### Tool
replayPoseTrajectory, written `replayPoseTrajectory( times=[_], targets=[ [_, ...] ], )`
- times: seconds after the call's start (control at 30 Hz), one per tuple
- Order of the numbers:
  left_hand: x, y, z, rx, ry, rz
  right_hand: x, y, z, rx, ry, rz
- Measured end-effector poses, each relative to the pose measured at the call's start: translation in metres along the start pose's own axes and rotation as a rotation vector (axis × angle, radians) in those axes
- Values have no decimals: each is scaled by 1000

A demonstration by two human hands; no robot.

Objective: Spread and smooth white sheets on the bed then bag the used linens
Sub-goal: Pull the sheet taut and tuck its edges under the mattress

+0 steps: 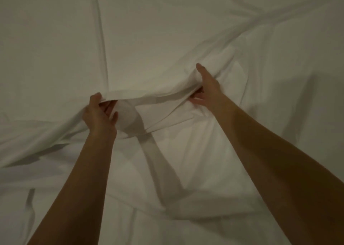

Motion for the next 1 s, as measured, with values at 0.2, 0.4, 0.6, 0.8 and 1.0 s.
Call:
replayPoseTrajectory(
  times=[0.2, 0.4, 0.6, 0.8, 1.0],
  targets=[
    [-26, 24, 35, -109, 127, -13, -27, 15, -42, 171, -21, 45],
    [-24, 15, 49, -394, 155, -277, -31, 11, -58, 22, 55, -164],
    [-19, -45, 23, -1357, 570, -450, -16, 21, -36, 140, -64, -337],
    [-13, -48, 26, -1543, 788, -446, -11, 53, -14, 581, -729, -308],
    [-30, -42, 54, -1310, 585, -392, -29, 59, -29, 1341, -1046, -20]
  ],
)
Point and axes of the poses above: each hand's wrist, its own x-axis away from the middle knuckle, its own y-axis out of the palm, z = x × y, the point moved 1 cm from there along -x, towards the middle knuckle, and after that the axes turned 5 degrees about -z, right-handed, at the moved point
